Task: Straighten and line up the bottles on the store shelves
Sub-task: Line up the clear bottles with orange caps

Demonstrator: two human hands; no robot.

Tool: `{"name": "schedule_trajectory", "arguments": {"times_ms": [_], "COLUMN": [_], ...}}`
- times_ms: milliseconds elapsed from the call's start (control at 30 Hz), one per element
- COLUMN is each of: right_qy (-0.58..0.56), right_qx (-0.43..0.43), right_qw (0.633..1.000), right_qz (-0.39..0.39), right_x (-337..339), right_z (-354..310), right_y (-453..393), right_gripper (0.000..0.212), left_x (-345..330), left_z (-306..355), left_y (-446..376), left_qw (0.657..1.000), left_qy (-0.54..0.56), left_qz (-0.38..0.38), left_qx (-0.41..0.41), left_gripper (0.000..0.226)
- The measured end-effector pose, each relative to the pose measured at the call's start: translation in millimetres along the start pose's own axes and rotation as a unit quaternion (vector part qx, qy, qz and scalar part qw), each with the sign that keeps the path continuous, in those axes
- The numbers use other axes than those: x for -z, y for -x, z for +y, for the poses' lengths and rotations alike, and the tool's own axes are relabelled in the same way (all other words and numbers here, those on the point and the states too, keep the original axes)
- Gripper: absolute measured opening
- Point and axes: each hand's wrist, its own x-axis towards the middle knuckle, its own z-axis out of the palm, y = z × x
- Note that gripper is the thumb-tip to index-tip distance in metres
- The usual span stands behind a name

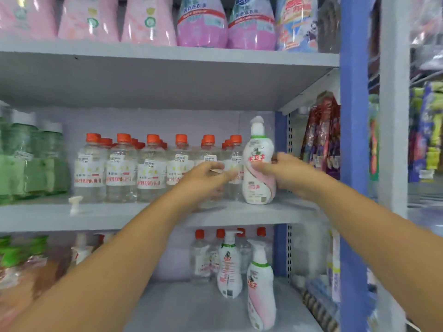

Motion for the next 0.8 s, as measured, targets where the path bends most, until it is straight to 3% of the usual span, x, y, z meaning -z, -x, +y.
{"name": "schedule_trajectory", "arguments": {"times_ms": [33,133,233,333,467,600,800], "right_qy": [0.006,0.053,-0.074,-0.034,0.064,0.074,0.046], "right_qx": [0.025,0.054,0.032,0.006,-0.084,-0.101,-0.142], "right_qw": [0.999,0.995,0.995,0.985,0.989,0.99,0.988], "right_qz": [-0.027,-0.065,0.054,0.167,0.1,0.061,0.047], "right_x": [-6.1,-21.7,-14.2,-0.7,-2.0,-8.3,-12.1], "right_z": [-4.6,-18.7,-26.7,-18.1,-5.4,19.6,27.0], "right_y": [4.2,4.5,-13.5,-42.7,-65.9,-90.0,-92.4], "right_gripper": [0.049,0.057,0.059,0.04,0.051,0.051,0.049], "left_x": [-4.0,-9.5,-0.8,21.4,52.8,63.0,62.6], "left_z": [3.7,11.5,9.8,4.9,-15.6,-30.6,-29.9], "left_y": [-3.3,-8.4,-7.3,0.7,17.0,19.5,18.8], "left_qw": [0.999,0.999,1.0,0.999,0.997,0.991,0.992], "left_qy": [0.028,0.038,-0.007,-0.025,0.007,0.055,0.059], "left_qz": [-0.018,-0.033,0.015,0.032,0.072,0.123,0.11], "left_qx": [0.007,0.002,0.006,0.009,0.009,0.007,0.0], "left_gripper": [0.07,0.053,0.049,0.048,0.044,0.04,0.046]}}
